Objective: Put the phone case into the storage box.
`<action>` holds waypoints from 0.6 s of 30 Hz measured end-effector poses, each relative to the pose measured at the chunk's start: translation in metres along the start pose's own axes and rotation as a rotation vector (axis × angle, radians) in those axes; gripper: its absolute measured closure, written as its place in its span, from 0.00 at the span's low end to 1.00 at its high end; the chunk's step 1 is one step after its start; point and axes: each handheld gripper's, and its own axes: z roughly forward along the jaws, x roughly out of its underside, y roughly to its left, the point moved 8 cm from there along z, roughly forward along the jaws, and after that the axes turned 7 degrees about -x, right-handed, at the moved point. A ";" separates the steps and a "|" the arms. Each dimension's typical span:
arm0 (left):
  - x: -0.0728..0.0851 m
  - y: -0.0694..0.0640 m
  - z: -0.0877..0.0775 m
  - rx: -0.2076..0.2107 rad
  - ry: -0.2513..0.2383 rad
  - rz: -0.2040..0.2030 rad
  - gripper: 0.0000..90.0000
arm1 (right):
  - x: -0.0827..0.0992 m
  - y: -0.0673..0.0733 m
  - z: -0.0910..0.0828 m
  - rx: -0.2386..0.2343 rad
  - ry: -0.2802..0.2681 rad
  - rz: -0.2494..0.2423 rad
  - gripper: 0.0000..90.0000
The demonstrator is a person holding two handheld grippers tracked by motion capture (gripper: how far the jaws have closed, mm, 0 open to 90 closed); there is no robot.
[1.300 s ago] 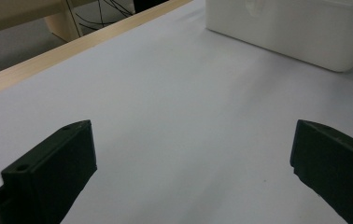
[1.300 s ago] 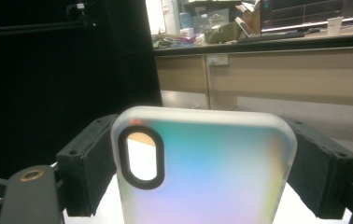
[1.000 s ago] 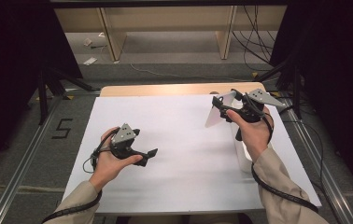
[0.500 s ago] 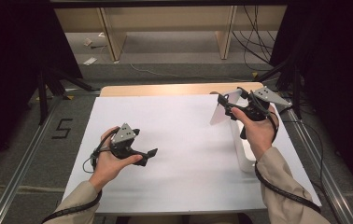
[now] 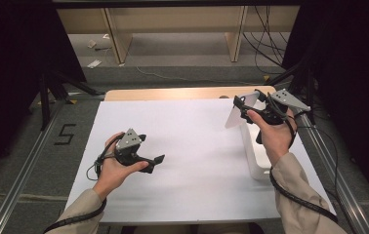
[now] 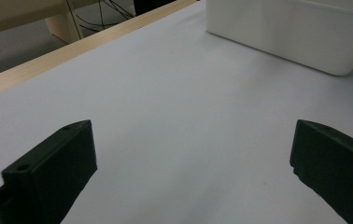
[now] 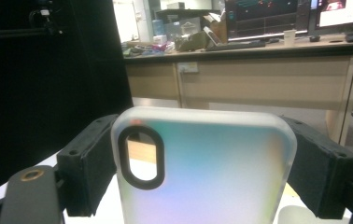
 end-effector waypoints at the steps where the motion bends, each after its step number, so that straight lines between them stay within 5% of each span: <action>1: 0.000 0.000 0.000 0.001 -0.001 -0.001 0.00 | 0.000 -0.001 -0.001 0.005 -0.001 -0.001 0.20; 18: -0.001 0.000 -0.001 -0.004 -0.005 -0.001 0.00 | -0.004 -0.015 -0.008 0.056 -0.002 -0.009 0.20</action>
